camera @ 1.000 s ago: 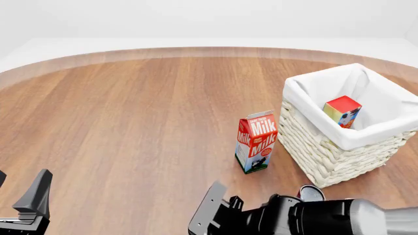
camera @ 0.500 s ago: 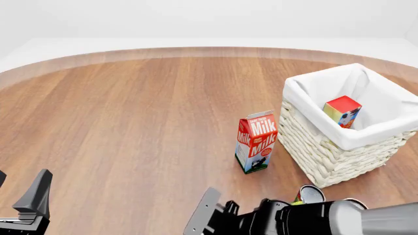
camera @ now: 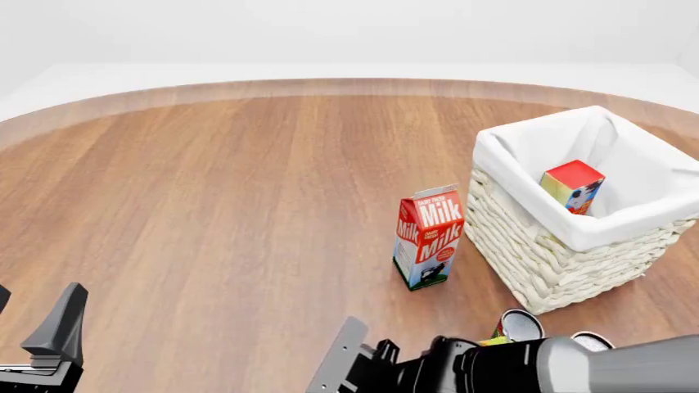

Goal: Pick up the cream cheese box and the butter, and put them in the basket.

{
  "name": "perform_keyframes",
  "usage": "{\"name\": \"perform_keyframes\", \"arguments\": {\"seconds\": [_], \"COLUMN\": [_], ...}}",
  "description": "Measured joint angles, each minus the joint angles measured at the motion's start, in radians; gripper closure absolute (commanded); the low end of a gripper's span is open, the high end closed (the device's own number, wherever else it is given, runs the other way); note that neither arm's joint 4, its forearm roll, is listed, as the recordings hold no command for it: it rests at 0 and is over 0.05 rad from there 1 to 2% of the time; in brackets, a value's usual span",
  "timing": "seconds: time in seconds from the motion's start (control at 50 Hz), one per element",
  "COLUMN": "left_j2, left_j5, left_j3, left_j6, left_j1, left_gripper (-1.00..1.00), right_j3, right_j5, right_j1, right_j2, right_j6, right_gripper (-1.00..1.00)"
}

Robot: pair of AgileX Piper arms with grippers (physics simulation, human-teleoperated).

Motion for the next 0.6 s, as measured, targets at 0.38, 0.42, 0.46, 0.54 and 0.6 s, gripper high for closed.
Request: {"name": "perform_keyframes", "arguments": {"seconds": [0.38, 0.42, 0.46, 0.54, 0.6], "left_j2": [0.000, 0.000, 0.000, 0.000, 0.000], "left_j5": [0.000, 0.000, 0.000, 0.000, 0.000], "left_j3": [0.000, 0.000, 0.000, 0.000, 0.000], "left_j6": [0.000, 0.000, 0.000, 0.000, 0.000], "left_j1": [0.000, 0.000, 0.000, 0.000, 0.000], "left_gripper": [-1.00, -1.00, -1.00, -1.00, -1.00], "right_j3": [0.004, 0.003, 0.003, 0.003, 0.003], "right_j5": [-0.021, -0.023, -0.026, -0.032, -0.034], "right_j1": [-0.005, -0.005, -0.004, -0.002, -0.001], "right_j2": [0.027, 0.031, 0.035, 0.045, 0.050], "right_j6": [0.009, 0.011, 0.013, 0.020, 0.024], "right_gripper": [-1.00, -1.00, -1.00, -1.00, -1.00]}}
